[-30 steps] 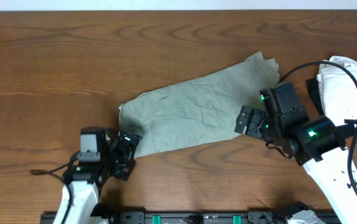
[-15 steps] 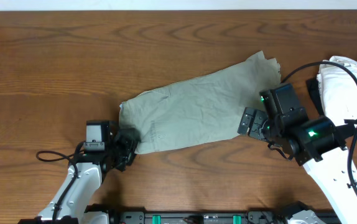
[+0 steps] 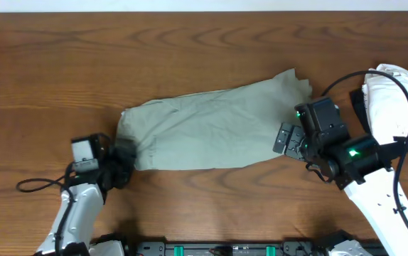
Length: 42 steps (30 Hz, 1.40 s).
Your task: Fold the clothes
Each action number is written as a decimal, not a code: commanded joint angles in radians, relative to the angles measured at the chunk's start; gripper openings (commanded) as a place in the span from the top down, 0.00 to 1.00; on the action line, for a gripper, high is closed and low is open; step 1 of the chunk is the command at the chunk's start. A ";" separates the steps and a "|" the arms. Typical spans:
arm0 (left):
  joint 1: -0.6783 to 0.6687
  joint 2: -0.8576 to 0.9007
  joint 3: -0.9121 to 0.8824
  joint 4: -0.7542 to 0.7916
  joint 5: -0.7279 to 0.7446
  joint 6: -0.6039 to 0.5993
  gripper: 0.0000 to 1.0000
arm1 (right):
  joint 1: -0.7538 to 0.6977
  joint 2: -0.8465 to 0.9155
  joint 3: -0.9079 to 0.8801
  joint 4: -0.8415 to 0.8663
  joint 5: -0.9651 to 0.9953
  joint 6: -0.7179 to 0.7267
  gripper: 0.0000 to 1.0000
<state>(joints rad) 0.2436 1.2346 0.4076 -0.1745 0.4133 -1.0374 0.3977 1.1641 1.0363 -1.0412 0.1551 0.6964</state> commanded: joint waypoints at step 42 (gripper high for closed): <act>0.043 0.008 0.017 -0.033 -0.272 0.046 0.83 | -0.170 0.377 -0.297 0.580 -0.183 -0.041 0.02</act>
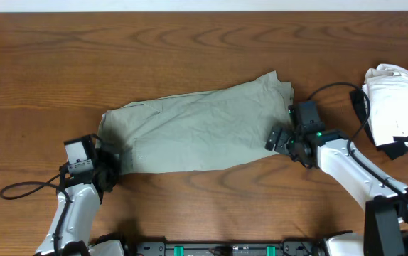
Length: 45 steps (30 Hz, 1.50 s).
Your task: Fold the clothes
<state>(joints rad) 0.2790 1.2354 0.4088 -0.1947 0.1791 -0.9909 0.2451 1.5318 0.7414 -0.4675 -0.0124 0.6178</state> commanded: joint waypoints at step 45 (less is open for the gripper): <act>0.008 -0.089 0.017 -0.239 0.220 0.097 0.94 | -0.024 -0.256 -0.022 -0.194 0.211 0.306 0.99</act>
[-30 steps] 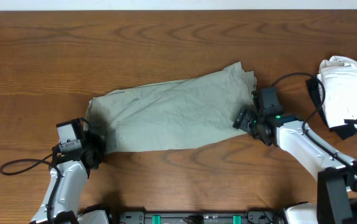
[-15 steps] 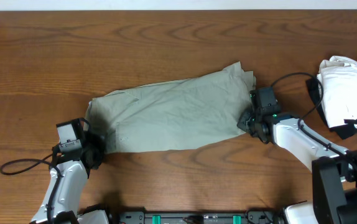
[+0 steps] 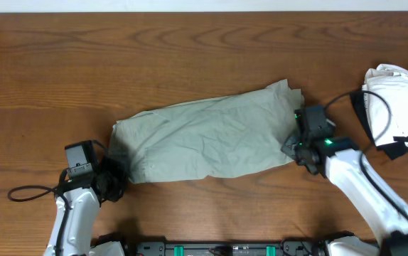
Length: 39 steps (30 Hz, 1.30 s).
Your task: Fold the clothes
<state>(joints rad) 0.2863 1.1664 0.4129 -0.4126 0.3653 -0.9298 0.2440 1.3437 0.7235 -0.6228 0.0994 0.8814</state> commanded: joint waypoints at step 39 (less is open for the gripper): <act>0.000 -0.018 0.428 -0.377 -0.228 0.171 0.21 | -0.023 -0.278 0.043 -0.413 0.241 0.091 0.08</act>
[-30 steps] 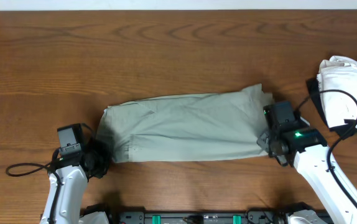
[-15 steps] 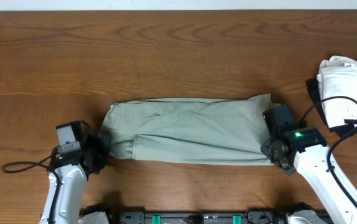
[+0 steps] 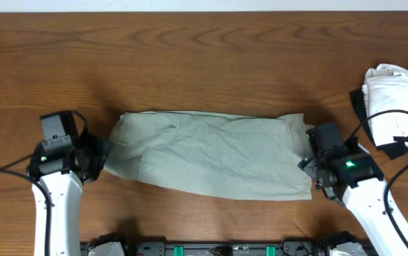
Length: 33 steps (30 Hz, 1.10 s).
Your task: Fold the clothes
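In the overhead view a pale grey-green garment [image 3: 211,153] lies flat across the middle of the wooden table [image 3: 190,57], long side running left to right. My left gripper [image 3: 102,156] is at its left end and my right gripper [image 3: 308,162] at its right end. Each appears shut on the cloth's edge, which is drawn out straight between them. The wrists hide the fingertips.
A heap of white clothes [image 3: 396,99] with something black under it sits at the right edge. Cables trail from both arms. A dark rail with green parts [image 3: 211,249] runs along the near edge.
Both grippers stand farther apart, the left one farther back and left, the right one nearer and right. The garment is now longer, flatter and level instead of bunched and slanted.
At first the garment lay slanted, right end toward the back, with a gripper at each near corner. It then sat further left, later bunched shorter and back toward the right. Now it is stretched level between the two grippers.
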Each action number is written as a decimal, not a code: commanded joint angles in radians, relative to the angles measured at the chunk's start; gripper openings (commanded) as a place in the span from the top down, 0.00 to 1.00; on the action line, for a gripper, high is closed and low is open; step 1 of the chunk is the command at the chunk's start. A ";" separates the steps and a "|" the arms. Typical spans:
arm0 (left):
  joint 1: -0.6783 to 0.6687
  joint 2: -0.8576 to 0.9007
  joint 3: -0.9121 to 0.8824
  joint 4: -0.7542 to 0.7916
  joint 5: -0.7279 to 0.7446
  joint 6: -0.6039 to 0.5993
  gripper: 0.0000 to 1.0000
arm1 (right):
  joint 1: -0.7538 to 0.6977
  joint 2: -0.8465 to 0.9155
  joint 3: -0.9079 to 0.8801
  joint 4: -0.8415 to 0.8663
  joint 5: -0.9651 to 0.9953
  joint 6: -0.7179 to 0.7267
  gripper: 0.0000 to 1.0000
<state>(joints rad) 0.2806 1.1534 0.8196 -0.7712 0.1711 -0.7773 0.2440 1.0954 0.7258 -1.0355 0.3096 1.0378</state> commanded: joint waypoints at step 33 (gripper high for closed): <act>-0.426 0.457 0.019 0.280 0.024 0.018 0.93 | -0.008 0.483 0.065 0.560 -0.547 -0.486 0.92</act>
<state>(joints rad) -0.1413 1.5669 0.8272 -0.5034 0.2237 -0.7589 0.2329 1.5471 0.7792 -0.4747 -0.2714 0.5659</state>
